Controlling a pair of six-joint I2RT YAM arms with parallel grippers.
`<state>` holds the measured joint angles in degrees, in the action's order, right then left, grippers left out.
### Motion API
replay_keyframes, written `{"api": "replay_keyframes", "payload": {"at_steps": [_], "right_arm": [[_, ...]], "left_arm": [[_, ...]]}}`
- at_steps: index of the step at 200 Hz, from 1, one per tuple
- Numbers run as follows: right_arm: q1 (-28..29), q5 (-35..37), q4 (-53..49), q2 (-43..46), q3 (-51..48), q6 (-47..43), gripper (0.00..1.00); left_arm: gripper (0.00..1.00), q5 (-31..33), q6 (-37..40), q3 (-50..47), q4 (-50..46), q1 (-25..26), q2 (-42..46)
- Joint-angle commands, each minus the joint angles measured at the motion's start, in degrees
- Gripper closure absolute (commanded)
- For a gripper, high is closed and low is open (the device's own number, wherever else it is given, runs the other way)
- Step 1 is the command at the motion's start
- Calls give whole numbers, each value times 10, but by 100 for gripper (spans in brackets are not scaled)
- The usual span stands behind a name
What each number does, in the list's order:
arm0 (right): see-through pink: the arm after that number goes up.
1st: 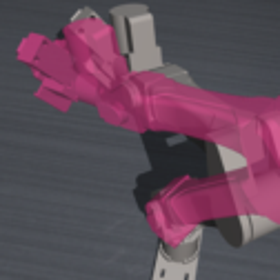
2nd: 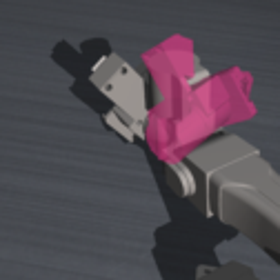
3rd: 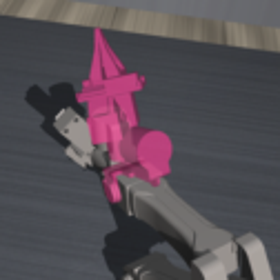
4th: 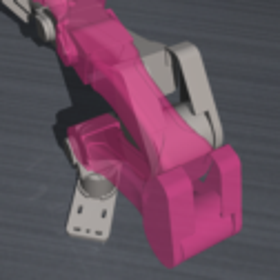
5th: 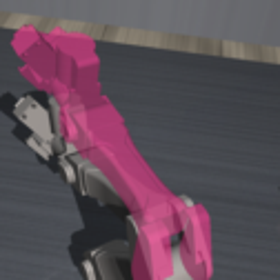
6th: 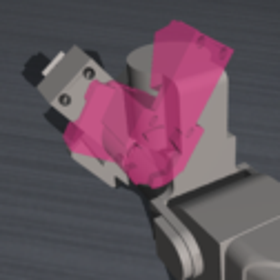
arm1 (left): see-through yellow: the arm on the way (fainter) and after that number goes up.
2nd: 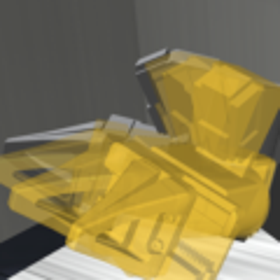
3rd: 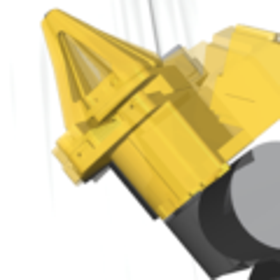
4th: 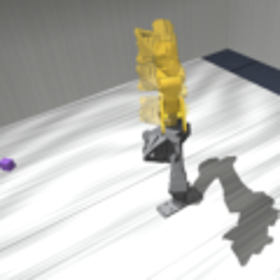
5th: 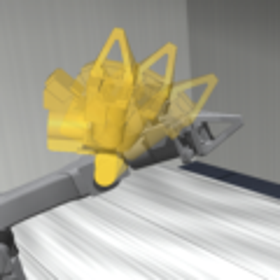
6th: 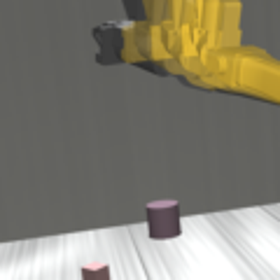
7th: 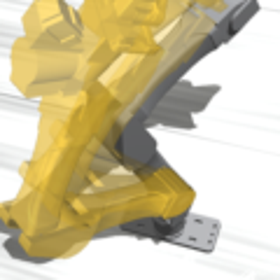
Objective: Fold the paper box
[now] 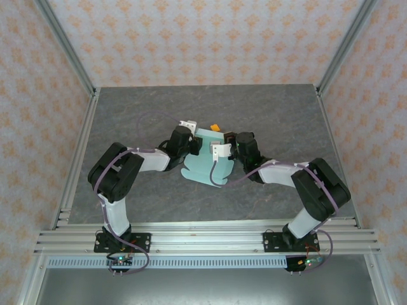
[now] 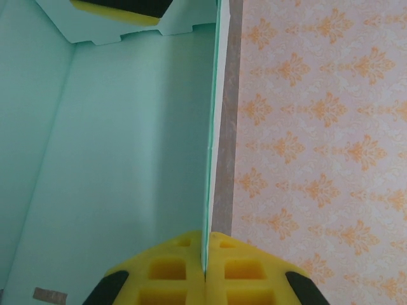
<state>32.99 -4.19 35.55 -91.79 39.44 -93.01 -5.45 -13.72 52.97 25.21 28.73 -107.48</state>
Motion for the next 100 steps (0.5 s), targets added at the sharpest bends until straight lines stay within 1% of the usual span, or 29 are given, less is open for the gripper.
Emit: {"api": "replay_keyframes", "payload": {"at_steps": [1, 42, 60, 77, 94, 100], "right_arm": [[5, 0, -46, 13, -9, 3, 100], [6, 2, -50, 14, -11, 11, 100], [7, 2, -54, 14, -8, 16, 100], [8, 2, -58, 13, -5, 19, 100], [8, 4, -61, 13, -4, 21, 100], [8, 5, -62, 13, -3, 21, 100]], "left_arm": [[75, 127, -55, 18, -60, -10, -35], [80, 210, -119, 50, -138, -2, -47], [81, 247, -134, 65, -170, 6, -50], [81, 265, -154, 75, -191, 10, -53], [82, 270, -166, 75, -190, 12, -54], [82, 273, -187, 75, -190, 12, -54]]}}
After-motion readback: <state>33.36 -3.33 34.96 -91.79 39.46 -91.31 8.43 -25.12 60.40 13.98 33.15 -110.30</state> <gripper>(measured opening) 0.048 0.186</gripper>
